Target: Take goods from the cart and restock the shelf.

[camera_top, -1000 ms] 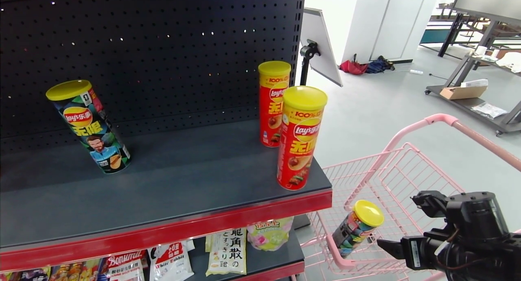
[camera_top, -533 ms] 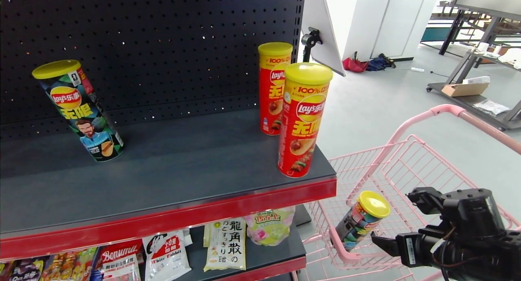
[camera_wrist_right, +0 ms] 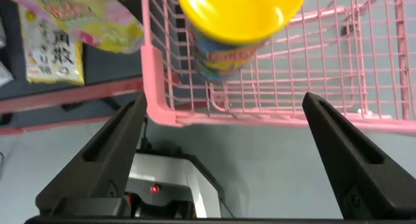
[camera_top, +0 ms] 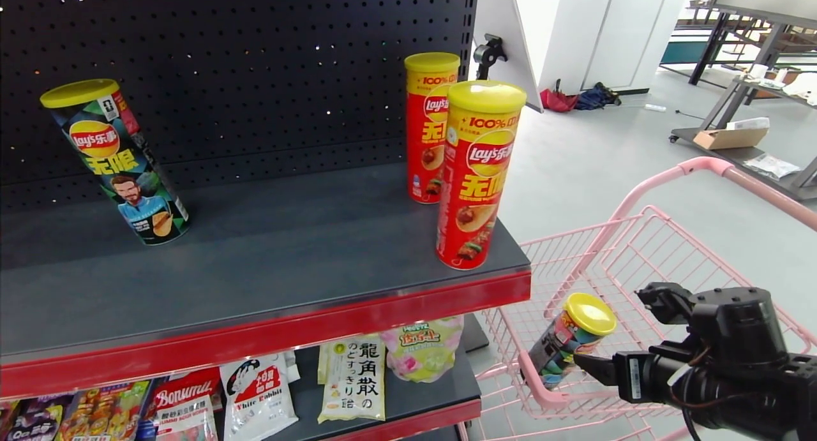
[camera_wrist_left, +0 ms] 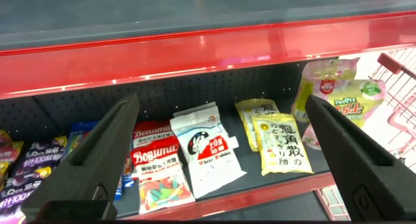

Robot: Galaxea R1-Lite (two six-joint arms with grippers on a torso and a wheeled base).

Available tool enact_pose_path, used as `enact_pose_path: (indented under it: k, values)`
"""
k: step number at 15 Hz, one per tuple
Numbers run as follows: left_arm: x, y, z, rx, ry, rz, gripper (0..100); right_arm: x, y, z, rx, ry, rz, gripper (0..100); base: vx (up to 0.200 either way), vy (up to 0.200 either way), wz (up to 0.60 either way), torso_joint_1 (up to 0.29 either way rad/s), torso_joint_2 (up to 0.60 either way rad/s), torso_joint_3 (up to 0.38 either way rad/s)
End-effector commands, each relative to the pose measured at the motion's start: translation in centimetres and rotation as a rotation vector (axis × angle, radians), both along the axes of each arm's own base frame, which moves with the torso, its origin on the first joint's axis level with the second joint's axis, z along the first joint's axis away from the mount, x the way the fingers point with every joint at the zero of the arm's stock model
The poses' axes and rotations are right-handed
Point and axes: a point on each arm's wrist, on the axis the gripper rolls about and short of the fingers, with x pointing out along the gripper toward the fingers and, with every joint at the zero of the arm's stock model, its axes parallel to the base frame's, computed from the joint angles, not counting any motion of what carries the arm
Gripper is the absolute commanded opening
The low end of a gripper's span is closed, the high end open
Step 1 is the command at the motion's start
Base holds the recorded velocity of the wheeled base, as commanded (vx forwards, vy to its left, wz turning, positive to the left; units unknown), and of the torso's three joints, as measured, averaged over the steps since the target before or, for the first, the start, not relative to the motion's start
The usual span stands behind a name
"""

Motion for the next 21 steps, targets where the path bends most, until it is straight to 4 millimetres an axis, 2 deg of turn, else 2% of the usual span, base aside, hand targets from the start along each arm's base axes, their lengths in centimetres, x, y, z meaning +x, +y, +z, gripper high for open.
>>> enact_pose_path:
  k: [1, 7, 21]
  values:
    - [0.0, 0.0, 0.0, 0.000, 0.001, 0.001, 100, 1.0, 0.4, -1.2, -0.003, 0.009, -0.002, 100, 0.000, 0.000, 0.00, 0.000, 0.00, 0.000]
    - [0.0, 0.0, 0.0, 0.002, 0.001, 0.001, 100, 2.7, 1.0, -2.4, 0.025, -0.004, -0.021, 100, 0.000, 0.000, 0.00, 0.000, 0.00, 0.000]
    - [0.0, 0.0, 0.0, 0.006, 0.001, 0.001, 100, 6.2, 2.0, -3.3, 0.042, -0.015, -0.069, 100, 0.000, 0.000, 0.00, 0.000, 0.00, 0.000]
